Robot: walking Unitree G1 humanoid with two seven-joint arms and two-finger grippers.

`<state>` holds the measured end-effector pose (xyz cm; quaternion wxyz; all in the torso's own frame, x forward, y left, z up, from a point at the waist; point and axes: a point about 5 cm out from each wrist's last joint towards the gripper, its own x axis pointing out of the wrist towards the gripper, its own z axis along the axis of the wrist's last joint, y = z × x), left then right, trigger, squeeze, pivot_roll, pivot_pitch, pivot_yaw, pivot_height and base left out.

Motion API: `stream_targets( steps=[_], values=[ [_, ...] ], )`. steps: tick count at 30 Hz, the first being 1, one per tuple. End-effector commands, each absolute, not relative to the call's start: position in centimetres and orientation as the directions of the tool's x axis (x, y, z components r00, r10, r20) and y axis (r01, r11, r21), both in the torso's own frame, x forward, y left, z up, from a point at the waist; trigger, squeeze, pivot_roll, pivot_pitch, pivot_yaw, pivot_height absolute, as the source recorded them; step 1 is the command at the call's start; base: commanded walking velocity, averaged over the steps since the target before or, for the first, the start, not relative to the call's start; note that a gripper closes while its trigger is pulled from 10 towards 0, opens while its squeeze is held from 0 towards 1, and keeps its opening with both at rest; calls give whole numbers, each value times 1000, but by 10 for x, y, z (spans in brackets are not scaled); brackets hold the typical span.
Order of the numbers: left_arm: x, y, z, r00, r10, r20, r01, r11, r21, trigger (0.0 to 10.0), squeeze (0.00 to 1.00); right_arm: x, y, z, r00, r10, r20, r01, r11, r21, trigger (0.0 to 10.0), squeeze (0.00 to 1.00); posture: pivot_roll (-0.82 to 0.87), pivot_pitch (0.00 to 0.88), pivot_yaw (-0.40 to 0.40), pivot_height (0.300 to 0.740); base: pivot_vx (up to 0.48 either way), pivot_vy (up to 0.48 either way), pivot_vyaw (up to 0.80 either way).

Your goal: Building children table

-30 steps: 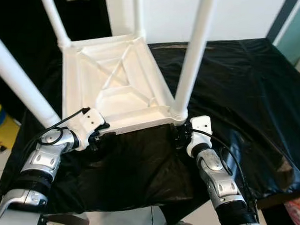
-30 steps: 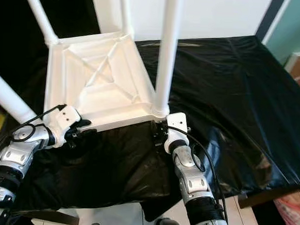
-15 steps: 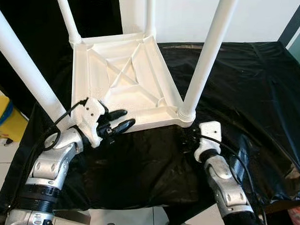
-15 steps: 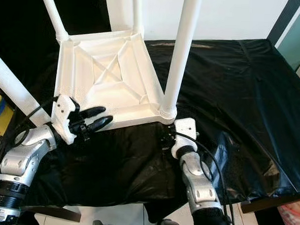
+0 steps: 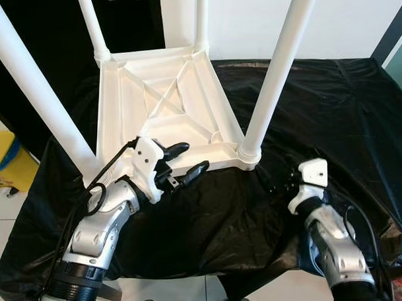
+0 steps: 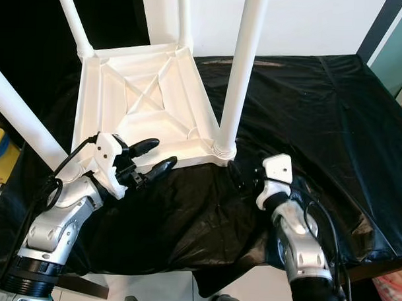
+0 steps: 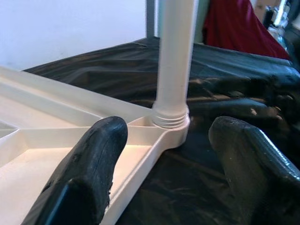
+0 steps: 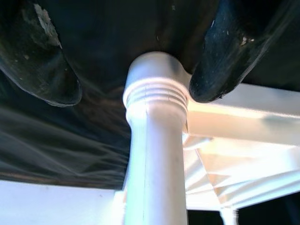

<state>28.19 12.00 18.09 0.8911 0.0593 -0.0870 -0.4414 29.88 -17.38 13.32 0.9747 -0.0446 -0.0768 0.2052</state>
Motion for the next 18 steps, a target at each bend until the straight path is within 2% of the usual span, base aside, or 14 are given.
stream_targets(
  steps=[1,4,8,18],
  values=[
    [280,116,182,592,-802,77,778,594,205,10000,0,300,-173,128,886,450,108,-439,891,-115,10000,0,-129,72,23,740,0,0,0],
    [280,116,182,592,-802,77,778,594,205,10000,0,300,-173,128,886,450,108,-439,891,-115,10000,0,-129,72,23,740,0,0,0],
    [281,110,188,578,-813,75,783,578,229,10000,0,324,-166,135,849,522,78,-506,848,-160,10000,0,-113,43,14,740,0,0,0],
    [278,105,192,582,-807,96,772,586,245,10000,0,365,-144,150,830,556,45,-543,823,-163,10000,0,-76,31,-11,740,0,0,0]
  ],
)
